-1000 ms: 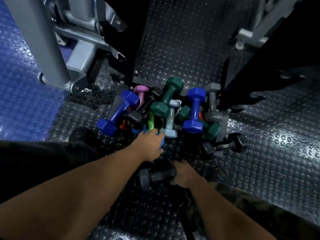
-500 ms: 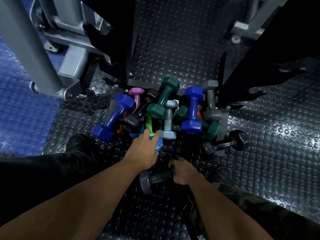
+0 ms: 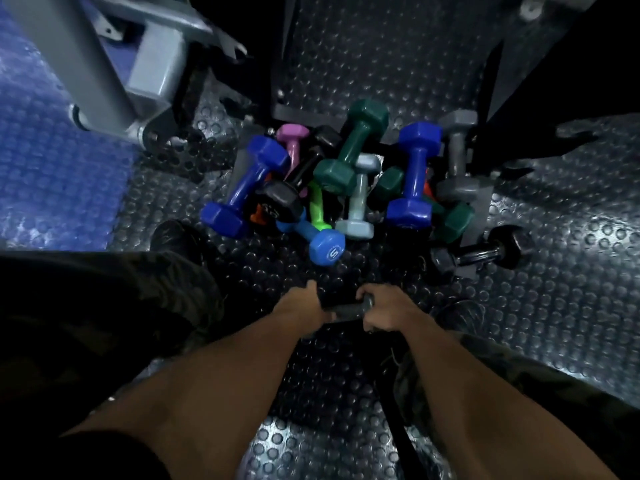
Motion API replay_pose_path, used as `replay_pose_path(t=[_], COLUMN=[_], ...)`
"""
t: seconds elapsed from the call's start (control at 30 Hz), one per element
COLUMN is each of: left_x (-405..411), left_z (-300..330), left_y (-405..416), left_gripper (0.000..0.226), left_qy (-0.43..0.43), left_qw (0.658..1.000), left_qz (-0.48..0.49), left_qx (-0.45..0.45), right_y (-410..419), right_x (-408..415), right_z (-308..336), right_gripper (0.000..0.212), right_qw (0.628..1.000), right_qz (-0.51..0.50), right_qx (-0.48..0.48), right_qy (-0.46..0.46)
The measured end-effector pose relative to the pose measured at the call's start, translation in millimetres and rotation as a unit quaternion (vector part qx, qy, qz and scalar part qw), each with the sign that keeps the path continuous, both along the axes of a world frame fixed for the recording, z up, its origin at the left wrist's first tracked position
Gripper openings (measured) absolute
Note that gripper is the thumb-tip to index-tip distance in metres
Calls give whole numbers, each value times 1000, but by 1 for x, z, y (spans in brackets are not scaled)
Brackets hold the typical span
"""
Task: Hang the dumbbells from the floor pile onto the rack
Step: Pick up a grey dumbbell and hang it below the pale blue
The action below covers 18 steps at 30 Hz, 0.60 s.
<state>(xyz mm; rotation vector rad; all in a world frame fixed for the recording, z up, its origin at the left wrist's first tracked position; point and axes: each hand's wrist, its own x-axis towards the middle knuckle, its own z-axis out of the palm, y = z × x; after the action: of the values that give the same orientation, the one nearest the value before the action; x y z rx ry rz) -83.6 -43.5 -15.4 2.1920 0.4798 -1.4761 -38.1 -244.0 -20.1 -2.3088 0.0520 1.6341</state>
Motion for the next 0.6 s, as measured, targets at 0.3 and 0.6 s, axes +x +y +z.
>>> replay_pose_path(t=[0.3, 0.6], left_x=[-8, 15], left_z=[-12, 33], left_y=[6, 15], left_gripper=[55, 56], left_qy=[3, -149], left_qw=[998, 987], left_qz=[-55, 52], left_qx=[-15, 40], right_y=[0, 27], right_x=[-5, -19], right_z=[6, 54], right_gripper=[70, 85], right_qw=[999, 967], right_qz=[-29, -179], right_qx=[-8, 59], right_qy=[-13, -171])
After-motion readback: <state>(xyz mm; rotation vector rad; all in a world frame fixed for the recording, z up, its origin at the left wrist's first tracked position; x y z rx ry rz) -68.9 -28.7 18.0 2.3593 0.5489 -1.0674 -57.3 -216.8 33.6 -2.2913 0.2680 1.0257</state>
